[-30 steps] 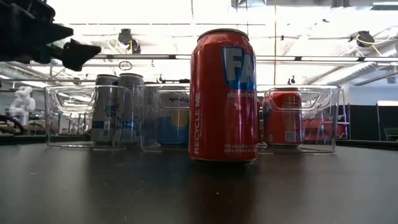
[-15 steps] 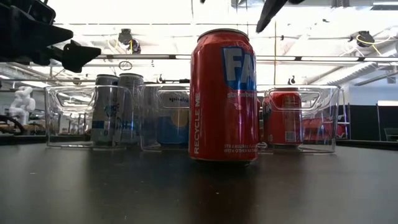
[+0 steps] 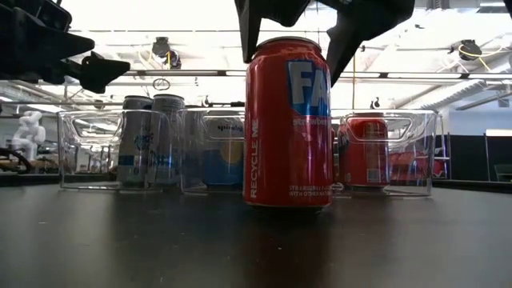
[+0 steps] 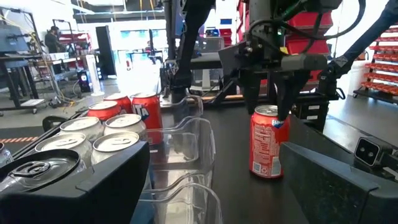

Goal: Sort soda cans
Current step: Put the red soda can into the right transparent bin

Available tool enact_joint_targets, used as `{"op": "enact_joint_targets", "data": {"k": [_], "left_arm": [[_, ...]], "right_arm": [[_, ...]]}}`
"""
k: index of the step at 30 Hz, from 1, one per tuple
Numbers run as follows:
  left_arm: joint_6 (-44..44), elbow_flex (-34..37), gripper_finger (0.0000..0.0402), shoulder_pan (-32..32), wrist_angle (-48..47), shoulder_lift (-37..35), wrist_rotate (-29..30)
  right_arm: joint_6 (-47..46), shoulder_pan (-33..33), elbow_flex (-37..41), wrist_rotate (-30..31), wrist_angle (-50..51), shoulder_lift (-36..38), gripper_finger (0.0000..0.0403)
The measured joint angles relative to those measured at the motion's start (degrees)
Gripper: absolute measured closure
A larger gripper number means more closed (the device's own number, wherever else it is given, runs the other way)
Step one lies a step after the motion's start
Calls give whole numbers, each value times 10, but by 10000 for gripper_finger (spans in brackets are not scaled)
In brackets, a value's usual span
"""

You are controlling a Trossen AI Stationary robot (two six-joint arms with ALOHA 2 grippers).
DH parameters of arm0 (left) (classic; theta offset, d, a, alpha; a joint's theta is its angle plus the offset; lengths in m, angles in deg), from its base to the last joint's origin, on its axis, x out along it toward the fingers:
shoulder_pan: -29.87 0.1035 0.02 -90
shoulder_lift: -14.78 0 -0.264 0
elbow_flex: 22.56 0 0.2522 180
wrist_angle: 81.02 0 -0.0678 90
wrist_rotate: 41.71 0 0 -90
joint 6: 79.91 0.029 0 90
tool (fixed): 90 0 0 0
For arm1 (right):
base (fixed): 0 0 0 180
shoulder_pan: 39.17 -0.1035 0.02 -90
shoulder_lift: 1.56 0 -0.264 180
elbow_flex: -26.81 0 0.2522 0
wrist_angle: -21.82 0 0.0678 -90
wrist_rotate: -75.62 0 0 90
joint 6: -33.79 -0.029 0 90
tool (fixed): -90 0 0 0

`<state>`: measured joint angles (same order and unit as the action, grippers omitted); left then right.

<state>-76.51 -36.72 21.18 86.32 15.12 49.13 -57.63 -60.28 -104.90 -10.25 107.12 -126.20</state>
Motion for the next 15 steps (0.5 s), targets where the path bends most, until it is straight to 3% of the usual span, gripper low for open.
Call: {"op": "enact_joint_targets", "data": {"k": [15], "left_arm": [[0, 0, 36, 0, 0, 0, 0]], "right_arm": [[28, 2, 0, -47, -4, -66, 55]]}}
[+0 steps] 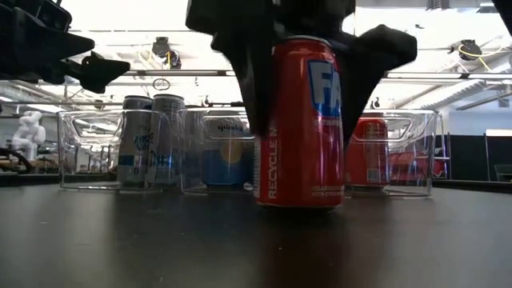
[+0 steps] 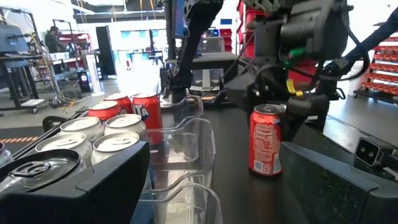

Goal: Sort soda cans
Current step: Put the red soda can into the right transparent bin

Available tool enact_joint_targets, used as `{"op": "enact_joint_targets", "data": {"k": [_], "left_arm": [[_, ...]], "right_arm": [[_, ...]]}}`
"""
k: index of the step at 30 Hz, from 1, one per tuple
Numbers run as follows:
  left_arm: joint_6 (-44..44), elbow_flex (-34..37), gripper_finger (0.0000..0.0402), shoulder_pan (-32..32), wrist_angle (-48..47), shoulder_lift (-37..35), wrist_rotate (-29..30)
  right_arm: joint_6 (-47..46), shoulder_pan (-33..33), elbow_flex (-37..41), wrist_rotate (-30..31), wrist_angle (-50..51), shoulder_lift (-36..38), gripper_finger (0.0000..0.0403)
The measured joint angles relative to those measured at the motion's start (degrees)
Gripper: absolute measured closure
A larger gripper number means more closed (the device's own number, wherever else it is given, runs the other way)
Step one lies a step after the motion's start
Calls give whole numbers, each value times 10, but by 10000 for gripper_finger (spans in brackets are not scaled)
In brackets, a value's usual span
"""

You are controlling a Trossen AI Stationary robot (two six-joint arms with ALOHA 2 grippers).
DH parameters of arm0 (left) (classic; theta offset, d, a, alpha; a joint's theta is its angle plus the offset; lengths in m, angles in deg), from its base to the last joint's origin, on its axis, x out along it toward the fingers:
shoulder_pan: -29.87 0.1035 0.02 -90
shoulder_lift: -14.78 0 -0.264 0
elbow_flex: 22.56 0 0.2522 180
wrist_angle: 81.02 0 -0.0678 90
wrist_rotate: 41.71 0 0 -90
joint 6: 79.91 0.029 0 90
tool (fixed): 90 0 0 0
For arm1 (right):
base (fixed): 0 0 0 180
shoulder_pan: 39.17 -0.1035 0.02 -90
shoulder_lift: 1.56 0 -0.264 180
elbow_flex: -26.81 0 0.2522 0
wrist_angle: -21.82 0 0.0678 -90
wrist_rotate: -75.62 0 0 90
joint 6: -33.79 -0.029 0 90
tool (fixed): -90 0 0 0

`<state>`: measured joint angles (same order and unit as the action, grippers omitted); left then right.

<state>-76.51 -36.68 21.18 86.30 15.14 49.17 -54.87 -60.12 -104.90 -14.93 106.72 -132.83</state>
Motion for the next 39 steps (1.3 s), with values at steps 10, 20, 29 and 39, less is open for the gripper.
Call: {"op": "enact_joint_targets", "data": {"k": [10, 20, 29, 39], "left_arm": [[0, 0, 36, 0, 0, 0, 0], [0, 0, 36, 0, 0, 0, 0], [0, 0, 36, 0, 0, 0, 0], [0, 0, 36, 0, 0, 0, 0]], "right_arm": [[5, 0, 0, -4, 4, -16, 115], [22, -2, -59, 21, 68, -17, 123], [29, -3, -132, 130, 125, 47, 113], [59, 41, -127, 214, 192, 120, 111]]}}
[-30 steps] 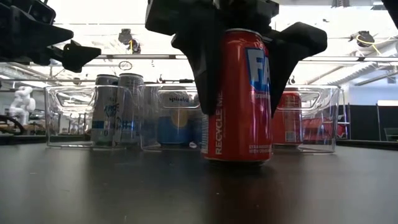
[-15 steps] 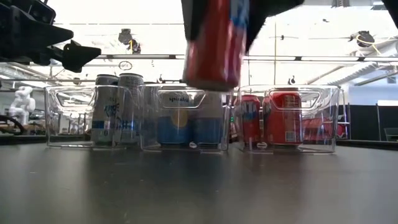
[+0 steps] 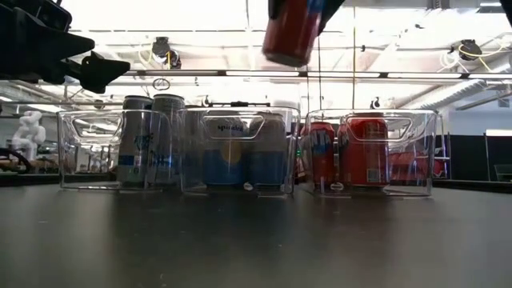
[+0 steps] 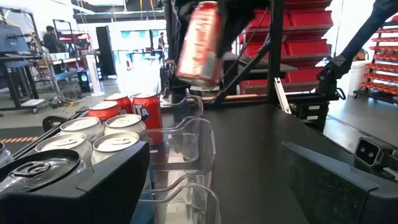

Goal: Sort soda cans
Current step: Put the red soda can into the right transparent bin

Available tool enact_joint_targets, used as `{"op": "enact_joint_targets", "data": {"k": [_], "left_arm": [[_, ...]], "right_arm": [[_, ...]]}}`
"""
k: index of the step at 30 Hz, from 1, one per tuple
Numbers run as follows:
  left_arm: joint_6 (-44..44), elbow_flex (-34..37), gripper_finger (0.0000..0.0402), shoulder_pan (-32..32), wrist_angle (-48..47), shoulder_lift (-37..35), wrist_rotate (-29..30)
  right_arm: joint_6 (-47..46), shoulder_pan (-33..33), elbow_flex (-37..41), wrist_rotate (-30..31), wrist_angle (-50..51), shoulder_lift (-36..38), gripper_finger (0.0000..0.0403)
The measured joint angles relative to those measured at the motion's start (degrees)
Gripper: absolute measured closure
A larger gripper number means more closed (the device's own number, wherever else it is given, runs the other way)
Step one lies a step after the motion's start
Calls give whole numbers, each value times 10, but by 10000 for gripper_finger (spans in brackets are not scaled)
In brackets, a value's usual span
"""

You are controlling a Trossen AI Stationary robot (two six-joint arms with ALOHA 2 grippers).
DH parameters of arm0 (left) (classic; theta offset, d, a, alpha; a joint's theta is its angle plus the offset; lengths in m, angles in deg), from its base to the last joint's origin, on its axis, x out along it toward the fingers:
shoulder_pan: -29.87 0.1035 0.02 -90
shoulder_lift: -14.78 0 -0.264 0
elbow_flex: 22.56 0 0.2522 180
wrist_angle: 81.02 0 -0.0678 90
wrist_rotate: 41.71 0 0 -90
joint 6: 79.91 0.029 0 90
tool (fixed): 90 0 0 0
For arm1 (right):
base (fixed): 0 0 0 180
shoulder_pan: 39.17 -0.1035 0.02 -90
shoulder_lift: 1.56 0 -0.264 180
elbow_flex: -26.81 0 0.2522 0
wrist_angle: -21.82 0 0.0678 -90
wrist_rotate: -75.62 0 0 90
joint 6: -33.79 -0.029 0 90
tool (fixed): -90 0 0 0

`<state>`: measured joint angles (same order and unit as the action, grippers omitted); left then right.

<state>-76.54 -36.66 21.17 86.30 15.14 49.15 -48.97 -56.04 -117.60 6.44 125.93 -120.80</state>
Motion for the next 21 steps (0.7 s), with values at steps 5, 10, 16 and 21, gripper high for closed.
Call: {"op": "enact_joint_targets", "data": {"k": [5, 10, 16, 21], "left_arm": [[0, 0, 36, 0, 0, 0, 0], [0, 0, 36, 0, 0, 0, 0], [0, 0, 36, 0, 0, 0, 0], [0, 0, 36, 0, 0, 0, 0]], "right_arm": [[82, 38, 0, -13, -3, 0, 111], [174, 76, 0, -33, -3, 0, 111], [300, 112, 0, -59, -3, 0, 110], [383, 121, 2, -60, -4, 6, 110]]}}
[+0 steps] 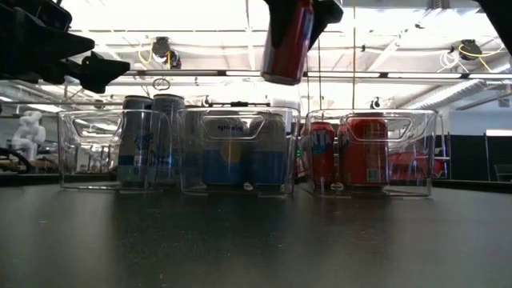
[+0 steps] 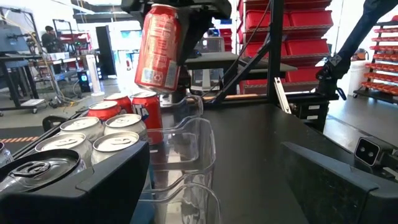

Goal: Sort soda cans
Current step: Put the red soda can into the right transparent bin

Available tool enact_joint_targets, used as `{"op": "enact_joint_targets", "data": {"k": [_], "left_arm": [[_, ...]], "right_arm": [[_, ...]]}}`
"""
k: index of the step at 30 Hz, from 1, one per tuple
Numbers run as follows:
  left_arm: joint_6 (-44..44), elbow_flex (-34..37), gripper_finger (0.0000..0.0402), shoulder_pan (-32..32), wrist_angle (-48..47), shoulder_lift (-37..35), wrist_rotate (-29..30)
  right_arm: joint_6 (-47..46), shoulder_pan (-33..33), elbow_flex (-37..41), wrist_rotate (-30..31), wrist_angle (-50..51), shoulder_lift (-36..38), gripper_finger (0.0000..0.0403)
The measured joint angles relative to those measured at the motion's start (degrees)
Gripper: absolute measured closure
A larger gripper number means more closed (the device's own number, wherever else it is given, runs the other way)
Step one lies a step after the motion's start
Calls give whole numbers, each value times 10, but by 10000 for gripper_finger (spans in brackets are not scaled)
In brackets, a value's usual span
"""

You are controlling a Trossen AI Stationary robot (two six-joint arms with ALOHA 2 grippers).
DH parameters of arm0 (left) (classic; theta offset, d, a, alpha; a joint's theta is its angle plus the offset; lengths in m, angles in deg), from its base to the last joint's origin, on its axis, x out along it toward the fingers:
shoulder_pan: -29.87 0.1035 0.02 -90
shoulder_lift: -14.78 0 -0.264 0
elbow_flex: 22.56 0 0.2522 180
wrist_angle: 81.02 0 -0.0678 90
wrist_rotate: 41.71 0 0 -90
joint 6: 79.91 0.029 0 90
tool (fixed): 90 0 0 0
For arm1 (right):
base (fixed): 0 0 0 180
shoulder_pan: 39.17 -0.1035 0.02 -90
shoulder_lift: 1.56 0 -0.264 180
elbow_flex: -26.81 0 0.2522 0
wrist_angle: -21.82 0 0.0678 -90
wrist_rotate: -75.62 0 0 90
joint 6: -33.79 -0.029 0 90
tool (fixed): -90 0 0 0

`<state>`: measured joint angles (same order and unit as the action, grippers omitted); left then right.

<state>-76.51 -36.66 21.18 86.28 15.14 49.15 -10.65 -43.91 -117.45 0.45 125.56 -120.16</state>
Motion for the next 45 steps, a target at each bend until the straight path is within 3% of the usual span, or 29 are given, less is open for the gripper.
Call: {"op": "enact_joint_targets", "data": {"k": [4, 12, 18, 30, 45], "left_arm": [[0, 0, 36, 0, 0, 0, 0], [0, 0, 36, 0, 0, 0, 0], [0, 0, 36, 0, 0, 0, 0], [0, 0, 36, 0, 0, 0, 0], [0, 0, 36, 0, 0, 0, 0]], "right_arm": [[31, 5, 55, -1, -1, 34, 110], [43, 9, 271, -3, -30, 159, 110], [121, 52, 351, -61, -97, 205, 110], [271, 86, 378, -77, -144, 164, 110], [308, 98, 378, -89, -190, 66, 109]]}}
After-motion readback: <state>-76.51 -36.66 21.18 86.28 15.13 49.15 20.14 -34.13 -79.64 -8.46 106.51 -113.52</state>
